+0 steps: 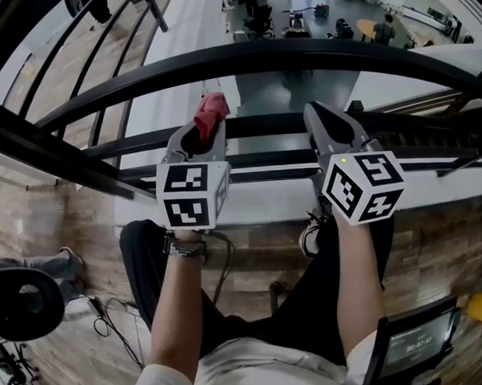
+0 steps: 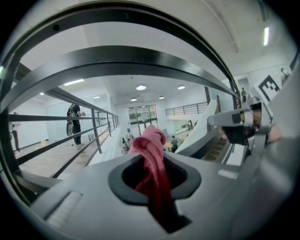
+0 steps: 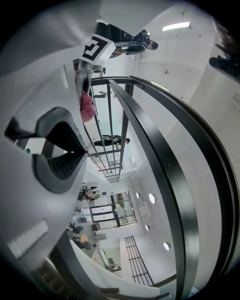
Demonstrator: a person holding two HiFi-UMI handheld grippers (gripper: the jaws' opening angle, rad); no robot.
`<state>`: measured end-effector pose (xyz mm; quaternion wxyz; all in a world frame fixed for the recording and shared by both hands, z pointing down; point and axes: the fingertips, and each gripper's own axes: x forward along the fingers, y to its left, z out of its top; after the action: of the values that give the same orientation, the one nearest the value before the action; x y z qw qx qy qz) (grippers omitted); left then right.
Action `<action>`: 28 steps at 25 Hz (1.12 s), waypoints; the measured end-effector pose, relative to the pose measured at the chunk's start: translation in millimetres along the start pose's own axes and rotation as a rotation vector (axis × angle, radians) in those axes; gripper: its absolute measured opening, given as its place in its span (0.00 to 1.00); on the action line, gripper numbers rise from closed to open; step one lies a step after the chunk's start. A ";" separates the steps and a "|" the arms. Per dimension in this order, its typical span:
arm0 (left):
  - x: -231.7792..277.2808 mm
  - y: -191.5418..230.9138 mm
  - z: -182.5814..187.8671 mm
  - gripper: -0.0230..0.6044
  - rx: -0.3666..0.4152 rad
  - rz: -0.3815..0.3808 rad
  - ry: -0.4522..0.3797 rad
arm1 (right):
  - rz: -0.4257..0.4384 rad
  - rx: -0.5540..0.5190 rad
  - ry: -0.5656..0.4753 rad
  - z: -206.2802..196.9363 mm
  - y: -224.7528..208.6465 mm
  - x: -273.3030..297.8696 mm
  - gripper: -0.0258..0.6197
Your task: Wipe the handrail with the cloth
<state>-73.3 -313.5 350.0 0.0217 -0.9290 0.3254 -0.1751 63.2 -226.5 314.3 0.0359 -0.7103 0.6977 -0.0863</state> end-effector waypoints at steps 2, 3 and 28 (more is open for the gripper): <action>4.7 -15.3 5.5 0.14 -0.010 -0.025 0.014 | -0.014 0.022 -0.020 5.9 -9.8 -7.3 0.04; 7.7 -23.3 8.1 0.14 -0.010 -0.035 0.016 | -0.022 0.031 -0.032 8.5 -14.3 -10.3 0.04; 82.0 -221.6 55.8 0.14 -0.001 -0.309 -0.025 | -0.252 -0.207 0.143 -19.2 -150.7 -113.0 0.04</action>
<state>137.5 -193.3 357.4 -0.0020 -0.9701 0.1785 -0.1646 207.0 -108.9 350.7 -0.0982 -0.7840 0.6091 -0.0682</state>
